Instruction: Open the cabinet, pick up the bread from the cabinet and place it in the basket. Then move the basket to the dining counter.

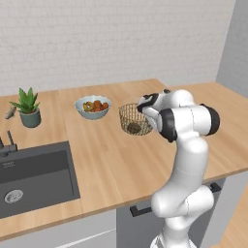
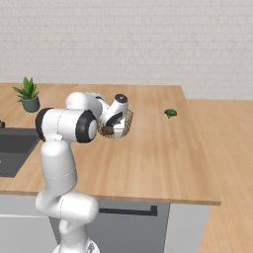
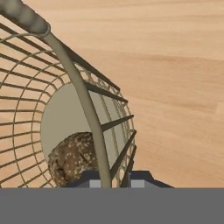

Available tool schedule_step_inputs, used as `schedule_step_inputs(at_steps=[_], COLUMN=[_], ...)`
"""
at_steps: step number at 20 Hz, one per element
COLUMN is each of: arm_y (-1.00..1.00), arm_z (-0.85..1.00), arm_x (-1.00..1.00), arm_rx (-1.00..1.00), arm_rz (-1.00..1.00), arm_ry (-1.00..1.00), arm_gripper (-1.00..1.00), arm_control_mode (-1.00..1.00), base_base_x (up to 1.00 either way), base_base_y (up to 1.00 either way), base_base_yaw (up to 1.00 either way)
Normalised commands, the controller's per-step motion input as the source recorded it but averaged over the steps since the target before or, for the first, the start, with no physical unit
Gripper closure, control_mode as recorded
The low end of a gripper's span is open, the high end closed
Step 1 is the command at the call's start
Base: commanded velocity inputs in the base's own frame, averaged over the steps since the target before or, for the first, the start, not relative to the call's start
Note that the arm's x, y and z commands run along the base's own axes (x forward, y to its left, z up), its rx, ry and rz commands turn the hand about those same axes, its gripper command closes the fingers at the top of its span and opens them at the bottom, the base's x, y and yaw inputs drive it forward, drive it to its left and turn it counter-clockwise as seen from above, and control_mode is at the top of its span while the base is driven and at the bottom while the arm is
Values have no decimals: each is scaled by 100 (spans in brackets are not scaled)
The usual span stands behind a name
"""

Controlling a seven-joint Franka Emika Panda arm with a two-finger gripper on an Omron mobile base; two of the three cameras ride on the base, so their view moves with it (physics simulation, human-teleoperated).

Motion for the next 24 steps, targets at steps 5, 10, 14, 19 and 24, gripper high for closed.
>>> schedule_step_inputs(at_steps=[5,10,14,19,24], arm_y=[-1,0,0,0,1], arm_z=[-29,18,69,85,67], arm_x=[-22,-24,-35,-98,-100], arm_rx=[0,0,0,-4,-19], arm_rz=[0,0,0,6,18], arm_ry=[0,-7,-19,-24,-19], arm_gripper=[-100,-100,-100,-100,-100], arm_control_mode=[-100,-100,-100,-100,-100], base_base_x=[0,0,0,0,0], base_base_y=[0,0,0,0,0], base_base_yaw=[0,0,0,0,0])
